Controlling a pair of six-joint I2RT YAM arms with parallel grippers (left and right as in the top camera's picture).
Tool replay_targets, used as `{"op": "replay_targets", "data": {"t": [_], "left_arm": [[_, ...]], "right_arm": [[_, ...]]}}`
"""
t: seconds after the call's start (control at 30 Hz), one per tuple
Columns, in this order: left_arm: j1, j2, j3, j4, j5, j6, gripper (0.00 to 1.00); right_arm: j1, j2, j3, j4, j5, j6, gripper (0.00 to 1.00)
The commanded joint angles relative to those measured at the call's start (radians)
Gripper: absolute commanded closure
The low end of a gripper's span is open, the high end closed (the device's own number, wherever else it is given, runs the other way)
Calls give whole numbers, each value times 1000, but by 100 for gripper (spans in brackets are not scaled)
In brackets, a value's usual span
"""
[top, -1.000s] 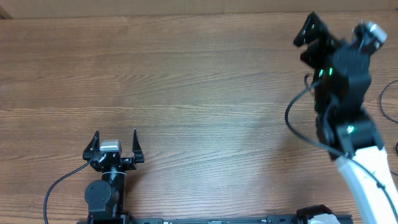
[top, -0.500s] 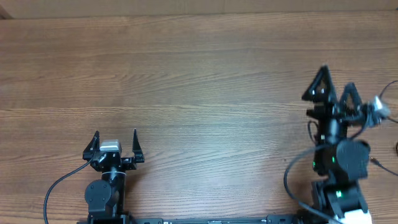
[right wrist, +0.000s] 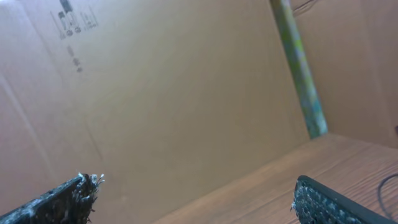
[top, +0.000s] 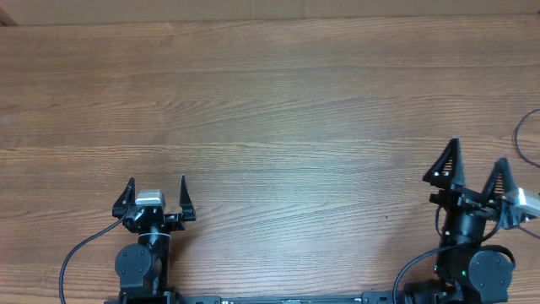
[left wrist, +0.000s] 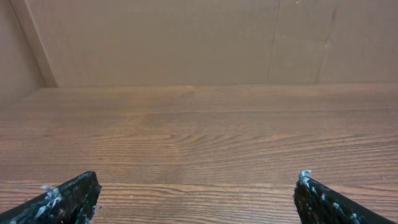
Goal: Untangle cables
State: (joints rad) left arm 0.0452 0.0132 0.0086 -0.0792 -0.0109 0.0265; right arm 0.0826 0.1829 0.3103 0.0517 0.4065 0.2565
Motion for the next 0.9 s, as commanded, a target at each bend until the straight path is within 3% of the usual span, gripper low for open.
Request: {"op": "replay_targets", "data": {"t": [0.0,0.3,0.7,0.87], "left_arm": [[-6,-9,-2,0,8,12,0],[-6,-9,-2,0,8,12,0],[-6,-9,-2,0,8,12,0],[-6,-9,-2,0,8,12,0]], "right_arm": [[-74,-10,-10,-24,-84,-19,0],[-145,-137,-77,-75,-114,-24,0],[-141,-180,-296,208,-316,-22,0],[-140,-180,-303,197,-332,-27,0]]}}
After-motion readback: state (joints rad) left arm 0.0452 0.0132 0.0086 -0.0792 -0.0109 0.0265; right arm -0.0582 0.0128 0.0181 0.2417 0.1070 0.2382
